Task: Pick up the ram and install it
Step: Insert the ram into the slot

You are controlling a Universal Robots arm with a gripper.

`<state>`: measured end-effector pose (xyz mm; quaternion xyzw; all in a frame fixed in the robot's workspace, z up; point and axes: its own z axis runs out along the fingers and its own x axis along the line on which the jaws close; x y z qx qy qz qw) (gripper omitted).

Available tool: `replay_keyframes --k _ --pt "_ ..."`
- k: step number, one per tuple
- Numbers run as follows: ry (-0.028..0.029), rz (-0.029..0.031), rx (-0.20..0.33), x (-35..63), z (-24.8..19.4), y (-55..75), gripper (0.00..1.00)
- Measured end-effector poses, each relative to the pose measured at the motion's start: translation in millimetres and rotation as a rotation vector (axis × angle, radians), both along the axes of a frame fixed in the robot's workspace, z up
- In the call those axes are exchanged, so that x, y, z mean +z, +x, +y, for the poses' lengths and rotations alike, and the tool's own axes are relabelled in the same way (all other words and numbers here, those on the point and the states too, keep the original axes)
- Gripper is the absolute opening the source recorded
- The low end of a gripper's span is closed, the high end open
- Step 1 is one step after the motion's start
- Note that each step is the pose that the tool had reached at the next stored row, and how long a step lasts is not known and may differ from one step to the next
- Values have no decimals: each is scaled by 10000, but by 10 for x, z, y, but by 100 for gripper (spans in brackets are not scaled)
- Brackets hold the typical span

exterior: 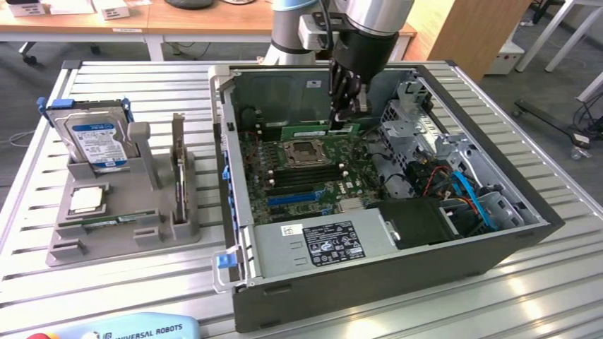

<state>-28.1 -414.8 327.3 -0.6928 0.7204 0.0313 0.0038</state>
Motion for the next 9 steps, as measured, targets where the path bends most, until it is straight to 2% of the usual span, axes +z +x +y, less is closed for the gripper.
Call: replay_keyframes --k 9 --pt "-4 1 1 -50 -1 0 12"
